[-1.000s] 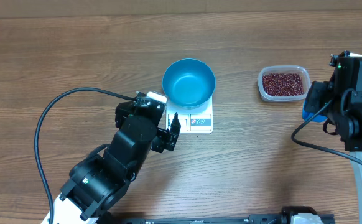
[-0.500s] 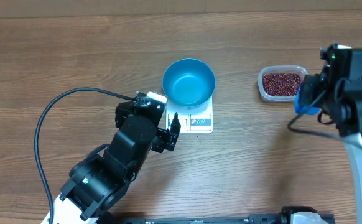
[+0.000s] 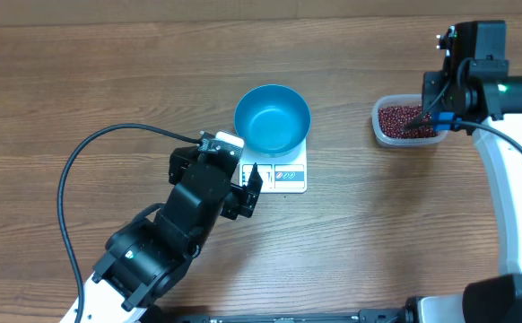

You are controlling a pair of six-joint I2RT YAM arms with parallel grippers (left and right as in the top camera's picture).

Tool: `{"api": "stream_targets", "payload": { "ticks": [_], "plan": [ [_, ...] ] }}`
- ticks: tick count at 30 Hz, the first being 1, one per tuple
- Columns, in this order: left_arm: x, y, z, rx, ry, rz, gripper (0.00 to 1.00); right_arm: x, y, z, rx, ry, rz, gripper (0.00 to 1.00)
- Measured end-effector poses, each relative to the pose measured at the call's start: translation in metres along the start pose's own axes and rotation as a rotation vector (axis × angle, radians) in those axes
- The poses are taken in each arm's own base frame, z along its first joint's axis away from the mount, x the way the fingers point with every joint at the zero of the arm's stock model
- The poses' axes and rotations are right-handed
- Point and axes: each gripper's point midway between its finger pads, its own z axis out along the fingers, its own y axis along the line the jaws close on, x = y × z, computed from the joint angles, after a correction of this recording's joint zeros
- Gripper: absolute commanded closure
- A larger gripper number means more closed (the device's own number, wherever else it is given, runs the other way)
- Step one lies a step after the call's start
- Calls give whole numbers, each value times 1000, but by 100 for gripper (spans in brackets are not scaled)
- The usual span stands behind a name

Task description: Scoop item into bowl and weigh 150g on scale

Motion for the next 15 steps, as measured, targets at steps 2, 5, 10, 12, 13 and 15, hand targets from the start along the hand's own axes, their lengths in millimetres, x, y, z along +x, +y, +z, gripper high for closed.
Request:
{"api": "stream_targets", "payload": {
  "ticks": [2, 5, 10, 12, 13, 15],
  "plan": [
    [4, 0, 2, -3, 17, 6, 0, -3, 0, 8, 13, 0, -13, 96],
    [8, -1, 7, -6, 38, 13, 1, -5, 1, 18, 23, 5, -37, 96],
    [17, -5, 21, -14, 90, 31, 0, -3, 11, 31, 20, 27, -81, 96],
    [23, -7, 29, -18, 117, 41, 0, -4, 14, 30, 16, 21, -87, 96],
    [27, -8, 34, -22, 139, 49, 0, -2, 15, 30, 16, 29, -91, 96],
    [34, -10, 42, -27, 171, 60, 0, 2, 14, 30, 17, 46, -96, 96]
  ]
}}
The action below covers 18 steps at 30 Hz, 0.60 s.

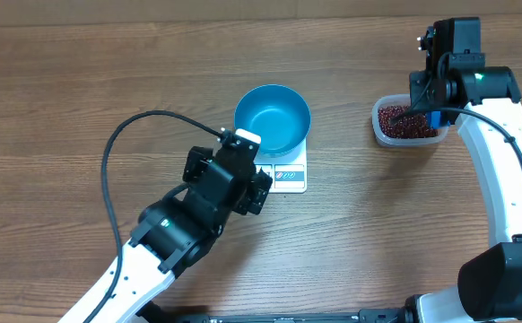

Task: Scoop item into bowl and weigh 150g on scale
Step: 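Lower the blue scoop with the right gripper into the bean tub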

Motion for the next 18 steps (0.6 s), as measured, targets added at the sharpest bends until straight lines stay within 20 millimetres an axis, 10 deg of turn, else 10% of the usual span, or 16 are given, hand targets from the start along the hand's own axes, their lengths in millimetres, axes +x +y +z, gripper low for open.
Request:
{"api": "stream_targets", "payload": {
  "ticks": [18],
  "plan": [
    [-3, -10, 26, -2, 12, 5, 1, 6, 1, 0, -2, 23, -8, 96]
  ]
}}
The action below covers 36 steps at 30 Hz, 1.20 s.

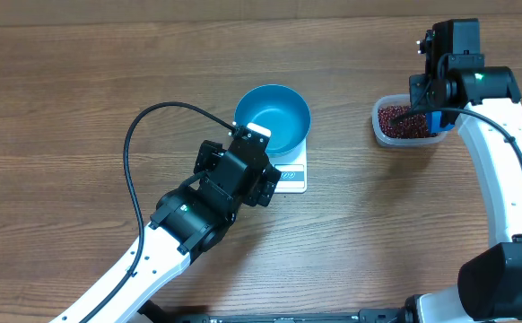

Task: Scoop item into bowl and weigh 150g on scale
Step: 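Lower the blue scoop with the right gripper into the bean tub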

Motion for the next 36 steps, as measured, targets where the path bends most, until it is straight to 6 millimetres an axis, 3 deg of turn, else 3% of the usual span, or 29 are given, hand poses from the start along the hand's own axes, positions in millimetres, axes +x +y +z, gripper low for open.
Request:
{"api": "stream_targets", "payload": {
  "ticks": [29, 36],
  "plan": [
    [0, 0, 0, 0, 0, 0, 0, 1, 4, 0, -20, 3, -1, 96],
    [0, 0, 0, 0, 0, 0, 0, 4, 10, 22, -23, 43, -12, 96]
  ]
}}
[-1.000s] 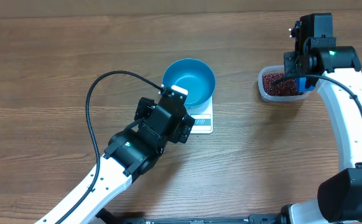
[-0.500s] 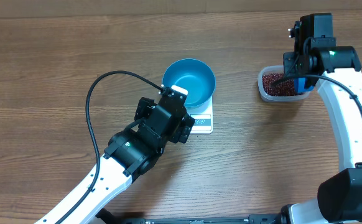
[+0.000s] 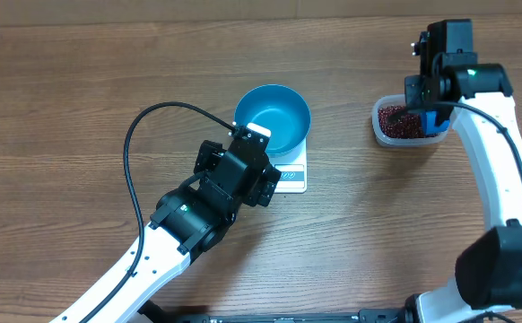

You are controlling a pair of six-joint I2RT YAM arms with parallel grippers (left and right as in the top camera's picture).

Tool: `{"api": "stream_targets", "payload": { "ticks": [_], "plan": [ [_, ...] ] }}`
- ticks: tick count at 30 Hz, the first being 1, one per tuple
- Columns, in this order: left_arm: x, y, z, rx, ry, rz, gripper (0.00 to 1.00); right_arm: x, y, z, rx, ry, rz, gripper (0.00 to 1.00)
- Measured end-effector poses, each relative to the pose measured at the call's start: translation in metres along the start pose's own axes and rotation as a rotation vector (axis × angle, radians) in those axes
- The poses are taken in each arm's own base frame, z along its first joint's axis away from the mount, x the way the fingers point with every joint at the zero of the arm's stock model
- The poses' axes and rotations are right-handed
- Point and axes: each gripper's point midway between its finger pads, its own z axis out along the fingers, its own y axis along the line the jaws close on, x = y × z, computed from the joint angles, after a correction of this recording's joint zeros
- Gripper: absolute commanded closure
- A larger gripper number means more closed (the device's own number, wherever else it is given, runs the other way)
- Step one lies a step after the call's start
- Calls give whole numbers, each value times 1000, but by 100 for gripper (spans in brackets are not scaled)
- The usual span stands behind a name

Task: Scoop item into bowl and weigh 150g on scale
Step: 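Lower the blue scoop with the right gripper into the bean tub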

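Note:
The blue bowl (image 3: 273,118) stands empty on the white scale (image 3: 293,178) in the middle of the table. My left gripper (image 3: 268,182) hangs over the scale's front left corner, just in front of the bowl; its wrist hides the fingers. At the far right a clear tub of red beans (image 3: 397,123) sits on the table. My right gripper (image 3: 420,111) is over the tub's right side, shut on a blue scoop (image 3: 435,122) whose dark tip reaches down into the beans.
The left arm's black cable (image 3: 153,121) loops over the table left of the bowl. The right arm's white links (image 3: 503,188) run down the right edge. Bare wooden tabletop lies between the scale and the tub.
My right wrist has shifted slightly towards the far side over the bean tub. The left arm, the bowl and the scale are where they were.
My left gripper was left of the scale's front, then closer to it, then at its front left corner, where it remains. My right gripper was at the tub's right rim with the scoop, then moved over the beans and has stayed there.

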Motion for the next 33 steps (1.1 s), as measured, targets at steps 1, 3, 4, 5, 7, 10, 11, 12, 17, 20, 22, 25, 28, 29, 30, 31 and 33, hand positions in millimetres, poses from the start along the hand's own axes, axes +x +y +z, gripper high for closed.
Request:
{"api": "stream_targets", "payload": {
  "ticks": [1, 3, 4, 5, 7, 10, 11, 12, 17, 20, 22, 25, 28, 29, 30, 31, 33],
  "plan": [
    [0, 0, 0, 0, 0, 0, 0, 1, 1, 3, -1, 7, -1, 97],
    [0, 0, 0, 0, 0, 0, 1, -1, 2, 9, -1, 9, -2, 96],
    [0, 0, 0, 0, 0, 0, 0, -2, 2, 9, 0, 3, 0, 96],
    [0, 0, 0, 0, 0, 0, 0, -4, 2, 9, 0, -5, 1, 96],
    [0, 0, 0, 0, 0, 0, 0, -5, 2, 11, 1, -7, -5, 96],
    [0, 0, 0, 0, 0, 0, 0, -3, 3, 17, 3, 9, -18, 96],
    [0, 0, 0, 0, 0, 0, 1, -1, 3, 21, 10, 20, -25, 96],
    [0, 0, 0, 0, 0, 0, 0, 0, 2, 25, 20, 30, -33, 96],
    [0, 0, 0, 0, 0, 0, 1, -2, -3, 28, 53, 27, -62, 96],
    [0, 0, 0, 0, 0, 0, 0, -2, -3, 28, 58, 27, -70, 96],
    [0, 0, 0, 0, 0, 0, 0, -2, -3, 29, 57, 28, -74, 96],
    [0, 0, 0, 0, 0, 0, 0, -1, -2, 32, 56, 36, -79, 96],
    [0, 0, 0, 0, 0, 0, 1, 1, 1, 38, 53, 48, -86, 96],
    [0, 0, 0, 0, 0, 0, 0, 1, 2, 38, 52, 50, -87, 96],
    [0, 0, 0, 0, 0, 0, 0, 1, 2, 41, 52, 52, -88, 96],
    [0, 0, 0, 0, 0, 0, 0, 1, 3, 42, 51, 53, -89, 96],
    [0, 0, 0, 0, 0, 0, 1, 0, 5, 44, 50, 51, -92, 96]
  ]
}}
